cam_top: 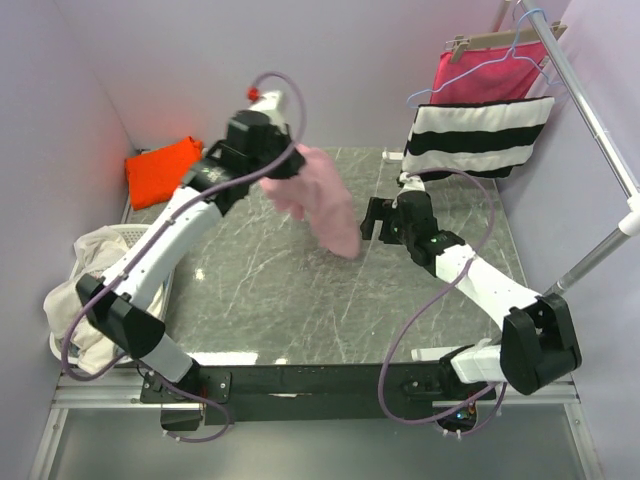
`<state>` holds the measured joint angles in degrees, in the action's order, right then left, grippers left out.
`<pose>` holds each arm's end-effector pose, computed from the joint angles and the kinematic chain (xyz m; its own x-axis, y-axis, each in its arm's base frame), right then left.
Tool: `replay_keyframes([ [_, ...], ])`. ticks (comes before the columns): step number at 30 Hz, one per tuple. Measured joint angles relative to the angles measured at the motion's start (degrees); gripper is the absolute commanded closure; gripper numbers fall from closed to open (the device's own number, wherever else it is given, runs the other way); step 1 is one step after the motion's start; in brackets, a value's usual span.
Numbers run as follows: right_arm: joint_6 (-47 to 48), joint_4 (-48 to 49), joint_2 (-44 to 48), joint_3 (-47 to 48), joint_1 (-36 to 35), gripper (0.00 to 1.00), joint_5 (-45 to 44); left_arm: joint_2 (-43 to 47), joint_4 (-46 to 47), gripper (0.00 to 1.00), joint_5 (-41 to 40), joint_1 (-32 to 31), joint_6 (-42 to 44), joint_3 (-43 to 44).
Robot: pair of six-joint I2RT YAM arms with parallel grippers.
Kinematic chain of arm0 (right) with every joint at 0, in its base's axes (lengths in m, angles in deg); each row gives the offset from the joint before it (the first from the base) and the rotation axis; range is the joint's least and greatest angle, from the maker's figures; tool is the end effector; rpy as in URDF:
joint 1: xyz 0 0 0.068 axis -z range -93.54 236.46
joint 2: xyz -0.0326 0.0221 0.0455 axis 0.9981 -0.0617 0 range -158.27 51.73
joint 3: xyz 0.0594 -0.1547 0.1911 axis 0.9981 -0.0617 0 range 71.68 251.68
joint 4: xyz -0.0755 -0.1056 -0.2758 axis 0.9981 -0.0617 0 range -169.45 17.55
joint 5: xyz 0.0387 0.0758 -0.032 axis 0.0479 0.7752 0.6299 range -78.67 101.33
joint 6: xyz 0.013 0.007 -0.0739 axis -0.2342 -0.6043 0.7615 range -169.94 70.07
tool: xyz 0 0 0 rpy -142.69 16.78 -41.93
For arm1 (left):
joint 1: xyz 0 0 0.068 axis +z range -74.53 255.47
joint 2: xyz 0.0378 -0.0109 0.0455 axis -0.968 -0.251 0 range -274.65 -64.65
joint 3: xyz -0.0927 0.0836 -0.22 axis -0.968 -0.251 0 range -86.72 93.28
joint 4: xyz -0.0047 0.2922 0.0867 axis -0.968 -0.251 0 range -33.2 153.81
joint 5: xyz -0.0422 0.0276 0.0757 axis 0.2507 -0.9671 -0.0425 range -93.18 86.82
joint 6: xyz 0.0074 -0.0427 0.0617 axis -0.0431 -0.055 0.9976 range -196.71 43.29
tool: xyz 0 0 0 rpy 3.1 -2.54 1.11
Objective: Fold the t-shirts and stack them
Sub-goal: Move the tshirt to the center of the board
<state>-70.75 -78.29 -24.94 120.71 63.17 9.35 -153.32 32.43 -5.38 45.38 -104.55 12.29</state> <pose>0.3353 0.1419 0.1927 -0.6046 0.1264 -0.7865 -0.1646 0.9462 0.2786 0.3630 -0.2075 0.4187 -0.4940 -0.2531 -0.8318 0.2704 0.8645 -0.4237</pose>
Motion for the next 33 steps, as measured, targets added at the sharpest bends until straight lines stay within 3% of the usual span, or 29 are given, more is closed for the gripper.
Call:
replay_keyframes([
  [4, -1.0, -0.2, 3.1, -0.5, 0.0, 0.0, -2.9, -2.4, 0.6, 0.98, 1.4, -6.4, 0.6, 0.4],
  [5, -1.2, -0.2, 3.9, -0.6, 0.0, 0.0, -3.7, -2.6, 0.6, 0.91, 1.9, -7.1, 0.6, 0.2],
  [6, -1.3, -0.3, 4.5, -0.6, 0.0, 0.0, -4.3, -2.6, 1.2, 0.65, 1.9, -7.5, 0.6, -0.7],
  [8, -1.7, -0.4, 5.7, -0.7, 0.0, 0.0, -5.5, -1.5, 2.6, 0.5, 0.4, -7.5, 0.5, -3.9],
  [11, -1.9, -0.8, 6.6, -0.7, 0.0, 0.0, -6.4, 0.6, 3.3, 0.12, -4.5, -6.7, -0.9, -11.7],
  [12, -1.8, -1.0, 6.7, -0.7, 0.0, 0.0, -6.3, 1.0, 3.3, 0.04, -5.8, -6.3, -1.3, -14.1],
  [17, -1.5, -2.2, 6.7, -0.7, 0.0, 0.0, -4.0, 1.7, 3.7, 0.01, -10.2, -3.3, -4.9, -26.4],
  [21, -0.2, -3.1, 4.9, 0.0, -0.4, 0.0, 0.5, 1.9, 3.1, 0.0, -13.7, -2.0, -7.0, -30.1],
  [33, 2.4, -7.8, -14.3, 12.6, -12.4, 0.0, 8.8, 6.8, 7.1, 0.05, -13.3, 5.4, -10.8, -44.1],
])
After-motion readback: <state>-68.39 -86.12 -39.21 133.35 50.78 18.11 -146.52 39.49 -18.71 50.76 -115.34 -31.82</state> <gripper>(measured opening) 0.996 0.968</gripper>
